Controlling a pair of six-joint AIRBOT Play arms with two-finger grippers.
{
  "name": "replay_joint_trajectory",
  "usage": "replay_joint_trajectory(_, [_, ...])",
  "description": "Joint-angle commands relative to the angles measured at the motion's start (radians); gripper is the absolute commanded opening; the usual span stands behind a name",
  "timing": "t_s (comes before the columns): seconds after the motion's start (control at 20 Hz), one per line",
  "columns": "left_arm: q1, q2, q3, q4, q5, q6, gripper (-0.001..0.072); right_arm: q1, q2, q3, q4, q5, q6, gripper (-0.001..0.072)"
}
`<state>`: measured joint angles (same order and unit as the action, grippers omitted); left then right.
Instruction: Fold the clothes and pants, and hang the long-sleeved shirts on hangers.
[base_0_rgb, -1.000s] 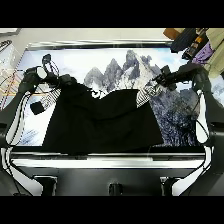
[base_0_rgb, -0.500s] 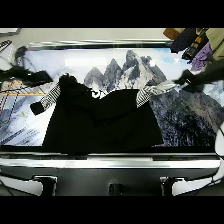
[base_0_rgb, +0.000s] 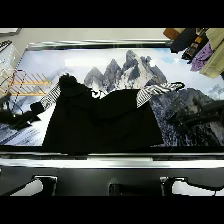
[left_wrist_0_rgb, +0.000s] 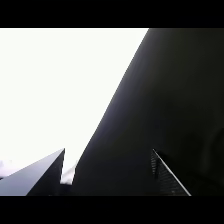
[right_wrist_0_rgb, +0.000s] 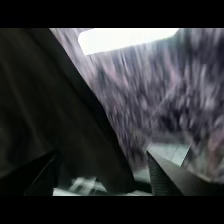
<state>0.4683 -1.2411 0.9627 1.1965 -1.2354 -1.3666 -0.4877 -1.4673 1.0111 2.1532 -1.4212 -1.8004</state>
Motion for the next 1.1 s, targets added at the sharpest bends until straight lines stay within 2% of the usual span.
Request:
replay_joint_trajectory(0.0, [0.035,0.056,-0.172,-0.001,-0.024,0.018,0.0623,-0.006,0.012,-0.154,0.029,0.027,-0.063,0.0615])
replay_joint_trajectory(0.3, [0.035,0.056,-0.194,-0.004,-0.026,0.033,0.0623,-0.005,0.012,-0.224,0.077,0.06,-0.085,0.0614])
replay_joint_trajectory(0.4, [0.035,0.056,-0.219,0.0,-0.038,0.037,0.0623,-0.005,0.012,-0.256,0.106,0.066,-0.103,0.0531])
replay_joint_trajectory(0.5, [0.035,0.056,-0.254,0.0,-0.045,0.052,0.0623,-0.005,0.012,-0.278,0.142,0.072,-0.125,0.049])
replay_joint_trajectory(0.55, [0.035,0.056,-0.27,0.0,-0.044,0.059,0.0623,-0.005,0.012,-0.288,0.149,0.087,-0.126,0.0421])
replay_joint_trajectory(0.6, [0.035,0.056,-0.28,0.0,-0.043,0.063,0.0623,-0.005,0.012,-0.3,0.152,0.109,-0.126,0.0388])
replay_joint_trajectory(0.7, [0.035,0.056,-0.294,0.008,-0.039,0.075,0.0623,-0.005,0.012,-0.314,0.156,0.129,-0.128,0.0264])
replay_joint_trajectory(0.75, [0.035,0.056,-0.294,0.02,-0.037,0.078,0.0623,-0.005,0.012,-0.313,0.162,0.131,-0.141,0.0125])
replay_joint_trajectory(0.8, [0.037,0.056,-0.288,0.044,-0.036,0.077,0.0623,-0.005,0.012,-0.313,0.177,0.13,-0.162,0.0044])
replay_joint_trajectory(1.05, [0.093,0.066,-0.287,0.064,-0.03,0.077,0.0623,-0.005,0.012,-0.313,0.196,0.13,-0.164,0.0044])
